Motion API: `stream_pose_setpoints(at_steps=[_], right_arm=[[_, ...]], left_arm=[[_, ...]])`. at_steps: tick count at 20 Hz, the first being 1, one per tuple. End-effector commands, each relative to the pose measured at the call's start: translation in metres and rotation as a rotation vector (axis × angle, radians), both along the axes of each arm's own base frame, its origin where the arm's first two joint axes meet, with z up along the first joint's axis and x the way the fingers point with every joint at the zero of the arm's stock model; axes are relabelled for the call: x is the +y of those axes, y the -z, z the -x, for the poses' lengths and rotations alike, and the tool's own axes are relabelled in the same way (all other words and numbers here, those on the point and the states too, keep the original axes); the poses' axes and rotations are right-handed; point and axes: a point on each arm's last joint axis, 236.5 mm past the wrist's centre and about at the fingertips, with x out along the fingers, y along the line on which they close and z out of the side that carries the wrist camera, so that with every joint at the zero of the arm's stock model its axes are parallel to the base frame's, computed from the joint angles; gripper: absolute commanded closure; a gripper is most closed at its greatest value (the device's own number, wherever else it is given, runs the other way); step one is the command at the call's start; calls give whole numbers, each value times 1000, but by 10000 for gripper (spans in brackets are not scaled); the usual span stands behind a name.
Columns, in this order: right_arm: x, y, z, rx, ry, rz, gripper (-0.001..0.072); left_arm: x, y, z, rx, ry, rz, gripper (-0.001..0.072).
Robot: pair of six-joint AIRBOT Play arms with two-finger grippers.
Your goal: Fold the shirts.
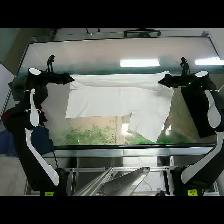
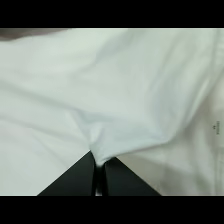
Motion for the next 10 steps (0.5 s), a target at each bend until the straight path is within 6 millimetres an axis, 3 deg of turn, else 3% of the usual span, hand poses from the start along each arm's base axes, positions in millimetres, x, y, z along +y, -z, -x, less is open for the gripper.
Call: stream_pose_setpoints(at_steps=[1, 5, 6, 7, 8, 9, 10], right_arm=[[-12, 23, 13, 74, -12, 92, 694], [-11, 25, 12, 74, -13, 95, 693], [-10, 24, 12, 72, -15, 96, 692], [-9, 24, 12, 72, -15, 95, 649], [-9, 22, 11, 69, -15, 93, 434], [-9, 15, 11, 68, -17, 86, 367], [-9, 4, 12, 62, -20, 79, 367]], left_arm=[[9, 20, 0, -2, 36, -156, 686], [4, 23, -3, -21, 57, -207, 685], [3, 22, -3, -21, 58, -203, 643], [2, 18, -2, -21, 62, -202, 496], [0, 11, 1, -18, 71, -197, 414], [-1, 0, 6, -18, 86, -196, 414], [0, -13, 10, -21, 96, -195, 414]])
